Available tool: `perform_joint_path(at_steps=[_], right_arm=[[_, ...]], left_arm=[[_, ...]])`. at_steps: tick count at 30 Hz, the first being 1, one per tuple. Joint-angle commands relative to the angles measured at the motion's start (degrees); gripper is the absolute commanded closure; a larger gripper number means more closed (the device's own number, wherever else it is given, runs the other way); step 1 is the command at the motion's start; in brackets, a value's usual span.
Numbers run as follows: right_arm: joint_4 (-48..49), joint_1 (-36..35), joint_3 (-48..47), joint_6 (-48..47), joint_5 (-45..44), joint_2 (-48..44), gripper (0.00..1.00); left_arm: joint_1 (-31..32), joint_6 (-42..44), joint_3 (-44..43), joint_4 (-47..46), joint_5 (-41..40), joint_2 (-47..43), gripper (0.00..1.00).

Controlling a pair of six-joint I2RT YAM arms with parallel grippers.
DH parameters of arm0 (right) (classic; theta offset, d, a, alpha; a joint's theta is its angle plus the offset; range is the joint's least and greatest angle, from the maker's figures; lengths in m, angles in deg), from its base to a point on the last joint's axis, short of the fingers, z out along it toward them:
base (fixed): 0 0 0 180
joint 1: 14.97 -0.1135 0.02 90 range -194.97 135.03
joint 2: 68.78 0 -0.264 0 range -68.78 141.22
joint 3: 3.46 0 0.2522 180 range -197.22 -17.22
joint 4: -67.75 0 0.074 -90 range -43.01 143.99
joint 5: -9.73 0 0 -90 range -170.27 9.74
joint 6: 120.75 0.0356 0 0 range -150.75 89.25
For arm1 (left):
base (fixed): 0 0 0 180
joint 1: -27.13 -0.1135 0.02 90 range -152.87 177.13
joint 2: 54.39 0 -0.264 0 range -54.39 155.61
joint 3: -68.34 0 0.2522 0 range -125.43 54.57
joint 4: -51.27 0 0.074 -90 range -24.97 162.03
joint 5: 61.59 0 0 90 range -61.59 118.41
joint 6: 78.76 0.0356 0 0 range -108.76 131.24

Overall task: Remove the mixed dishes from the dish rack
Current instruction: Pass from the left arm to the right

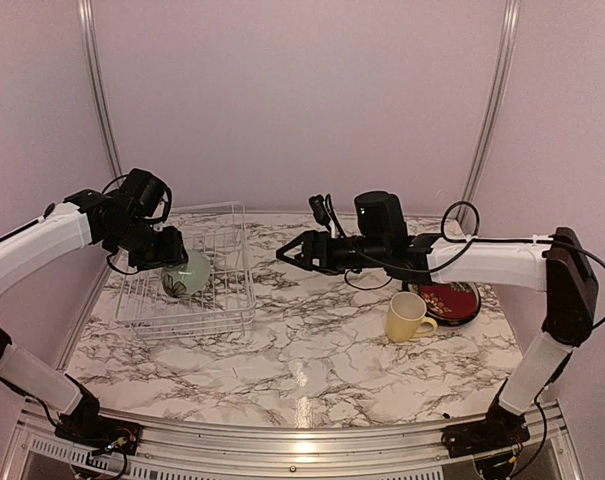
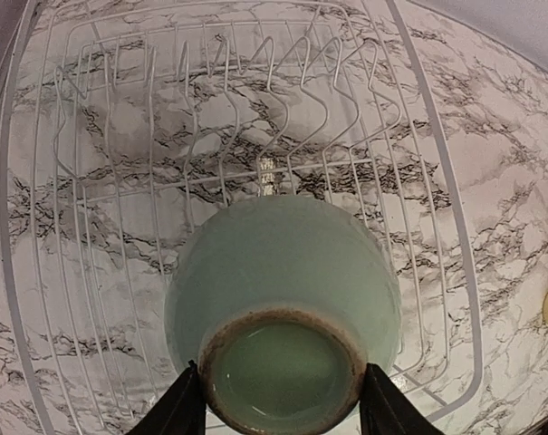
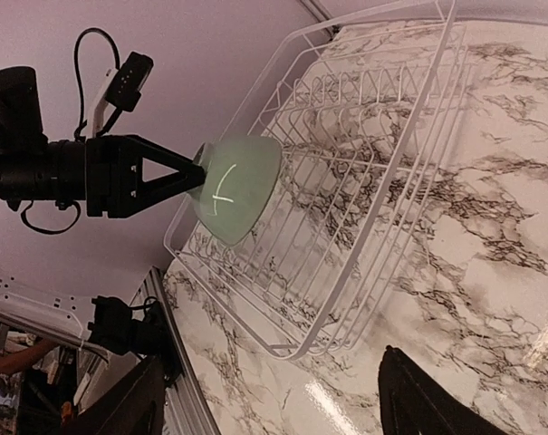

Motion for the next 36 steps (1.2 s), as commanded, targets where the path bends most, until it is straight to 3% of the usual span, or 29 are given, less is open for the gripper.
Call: perform_joint_path(at_steps=[1, 11, 25, 29, 36], right_arm=[[11.37, -0.77, -5.90, 6.70, 5.16, 4.39, 0.22], [23.71, -3.45, -16.30, 16.61, 8.00, 16.60, 0.23], [37.08, -6.20, -27.29, 28.36, 13.12, 28.26, 0.27], [43.63, -6.97, -28.69, 33.22, 14.03, 29.91, 0.33], [47.41, -7.43, -29.88, 36.16, 13.12, 30.72, 0.64]], left_arm=[[0.02, 0.75, -4.43, -1.30, 2.19, -3.00, 0.76], [0.02, -0.92, -8.14, -4.52, 7.42, -7.17, 0.76], [0.02, -4.20, -5.37, -13.23, 14.25, -10.83, 0.76], [0.02, -5.14, -3.44, -15.32, 15.56, -11.15, 0.76], [0.02, -7.44, 0.54, -20.09, 18.82, -12.05, 0.77]])
